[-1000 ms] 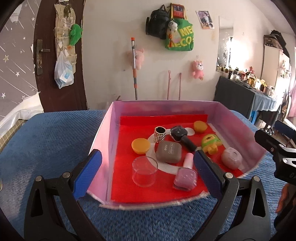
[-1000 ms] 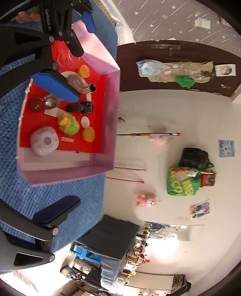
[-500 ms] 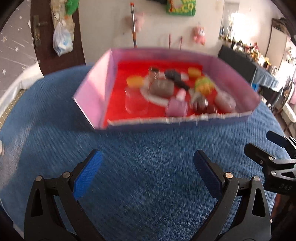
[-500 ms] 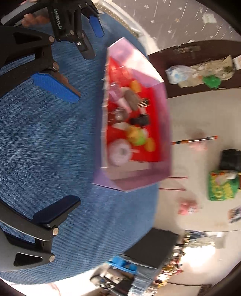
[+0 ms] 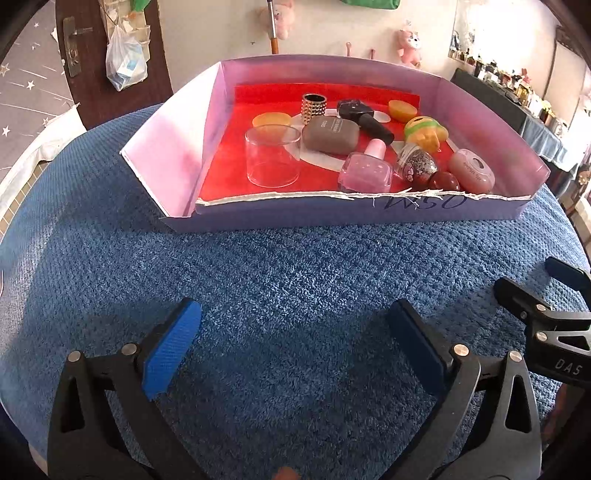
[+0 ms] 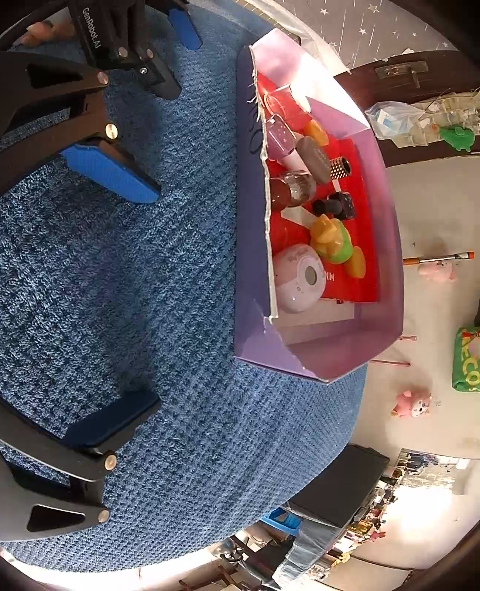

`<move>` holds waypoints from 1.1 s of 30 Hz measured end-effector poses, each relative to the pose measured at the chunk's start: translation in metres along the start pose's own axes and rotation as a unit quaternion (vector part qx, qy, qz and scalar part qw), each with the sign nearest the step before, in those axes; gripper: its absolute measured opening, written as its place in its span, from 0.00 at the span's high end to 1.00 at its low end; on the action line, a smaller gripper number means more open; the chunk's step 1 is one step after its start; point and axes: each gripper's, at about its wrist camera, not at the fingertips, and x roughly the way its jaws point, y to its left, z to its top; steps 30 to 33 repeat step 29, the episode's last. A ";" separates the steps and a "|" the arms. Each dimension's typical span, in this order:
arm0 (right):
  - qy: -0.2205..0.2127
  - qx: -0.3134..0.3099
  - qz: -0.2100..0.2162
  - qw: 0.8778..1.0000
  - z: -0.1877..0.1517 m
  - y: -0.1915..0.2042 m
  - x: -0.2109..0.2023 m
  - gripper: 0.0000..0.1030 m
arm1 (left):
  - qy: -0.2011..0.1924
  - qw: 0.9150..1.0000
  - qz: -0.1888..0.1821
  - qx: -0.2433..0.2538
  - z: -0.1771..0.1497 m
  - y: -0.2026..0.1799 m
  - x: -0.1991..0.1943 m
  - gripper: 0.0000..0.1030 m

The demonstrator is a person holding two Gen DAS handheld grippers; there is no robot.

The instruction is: Organize rigid objects

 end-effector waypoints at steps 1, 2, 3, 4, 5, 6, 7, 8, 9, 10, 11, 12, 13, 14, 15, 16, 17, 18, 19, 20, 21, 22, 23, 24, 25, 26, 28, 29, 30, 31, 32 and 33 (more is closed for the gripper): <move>0.000 -0.001 -0.002 1.000 0.000 0.001 0.000 0.00 | -0.001 1.000 0.000 0.000 0.001 0.000 0.001 0.00; 0.000 0.000 -0.001 1.000 0.002 0.003 0.002 0.00 | -0.001 1.000 0.000 0.000 0.001 0.000 0.001 0.00; 0.000 0.001 -0.002 1.000 0.003 0.004 0.002 0.00 | -0.001 1.000 0.000 0.000 0.001 0.001 0.001 0.00; 0.000 0.001 -0.002 1.000 0.003 0.004 0.002 0.00 | -0.001 1.000 -0.001 0.000 0.001 0.001 0.001 0.00; 0.000 0.001 -0.001 1.000 0.002 0.004 0.002 0.00 | -0.001 1.000 -0.001 0.000 0.001 0.001 0.001 0.00; 0.000 0.001 -0.001 1.000 0.004 0.003 0.003 0.00 | -0.001 1.000 -0.001 -0.001 0.000 0.001 0.001 0.00; 0.000 0.002 -0.001 1.000 0.004 0.003 0.003 0.00 | -0.001 1.000 -0.001 -0.001 0.001 0.001 0.001 0.00; 0.000 0.002 -0.001 1.000 0.005 0.004 0.004 0.00 | -0.001 1.000 -0.001 -0.001 0.002 0.001 0.002 0.00; 0.000 0.002 -0.002 1.000 0.005 0.005 0.004 0.00 | -0.001 1.000 -0.001 -0.002 0.002 0.001 0.002 0.00; 0.000 0.002 -0.002 1.000 0.005 0.004 0.004 0.00 | -0.001 1.000 -0.001 -0.002 0.003 0.001 0.002 0.00; 0.000 0.002 -0.001 1.000 0.005 0.004 0.004 0.00 | -0.001 1.000 -0.001 -0.002 0.003 0.001 0.002 0.00; 0.000 0.002 -0.001 1.000 0.005 0.004 0.004 0.00 | -0.001 1.000 -0.001 -0.002 0.003 0.001 0.002 0.00; 0.000 0.002 -0.001 1.000 0.005 0.003 0.004 0.00 | -0.001 1.000 -0.001 -0.002 0.003 0.001 0.002 0.00; 0.000 0.002 -0.001 1.000 0.005 0.004 0.004 0.00 | -0.001 1.000 -0.001 -0.002 0.003 0.001 0.002 0.00; 0.000 0.002 -0.001 1.000 0.005 0.003 0.004 0.00 | -0.001 1.000 -0.001 -0.002 0.003 0.001 0.002 0.00; 0.000 0.002 -0.002 1.000 0.004 0.004 0.004 0.00 | -0.001 1.000 -0.001 -0.002 0.002 0.001 0.002 0.00; 0.000 0.002 -0.002 1.000 0.005 0.003 0.004 0.00 | -0.001 1.000 -0.001 -0.002 0.002 0.001 0.002 0.00; 0.000 0.002 -0.002 1.000 0.004 0.003 0.004 0.00 | -0.001 1.000 -0.001 -0.002 0.003 0.001 0.002 0.00; 0.000 0.002 -0.002 1.000 0.004 0.003 0.004 0.00 | -0.001 1.000 -0.001 -0.002 0.003 0.001 0.002 0.00; 0.000 0.002 -0.002 1.000 0.004 0.003 0.004 0.00 | -0.001 1.000 -0.001 -0.002 0.003 0.001 0.002 0.00; 0.000 0.002 -0.002 1.000 0.004 0.004 0.004 0.00 | -0.001 1.000 -0.001 -0.002 0.002 0.001 0.002 0.00; 0.000 0.002 -0.002 1.000 0.004 0.003 0.004 0.00 | -0.001 1.000 -0.001 -0.002 0.003 0.001 0.002 0.00; 0.000 0.002 -0.002 1.000 0.004 0.003 0.004 0.00 | -0.001 1.000 -0.001 -0.002 0.003 0.001 0.002 0.00; 0.000 0.002 -0.002 1.000 0.004 0.004 0.004 0.00 | -0.001 1.000 -0.001 -0.002 0.003 0.001 0.002 0.00; 0.000 0.002 -0.002 1.000 0.004 0.003 0.004 0.00 | -0.001 1.000 -0.001 -0.002 0.003 0.001 0.002 0.00; 0.000 0.002 -0.002 1.000 0.004 0.004 0.004 0.00 | -0.001 1.000 -0.002 -0.002 0.002 0.001 0.002 0.00; 0.000 0.002 -0.002 1.000 0.004 0.004 0.004 0.00 | -0.001 1.000 -0.001 -0.002 0.002 0.001 0.002 0.00; 0.000 0.002 -0.002 1.000 0.004 0.003 0.004 0.00 | -0.001 1.000 -0.001 -0.002 0.002 0.001 0.002 0.00; 0.000 0.002 -0.002 1.000 0.004 0.003 0.004 0.00 | -0.001 1.000 -0.001 -0.002 0.002 0.001 0.002 0.00; 0.000 0.002 -0.002 1.000 0.004 0.003 0.004 0.00 | -0.001 1.000 -0.001 -0.002 0.002 0.001 0.002 0.00; 0.000 0.002 -0.002 1.000 0.004 0.003 0.004 0.00 | -0.001 1.000 -0.001 -0.002 0.002 0.001 0.002 0.00; 0.000 0.002 -0.002 1.000 0.004 0.003 0.004 0.00 | -0.001 1.000 -0.001 -0.002 0.002 0.001 0.002 0.00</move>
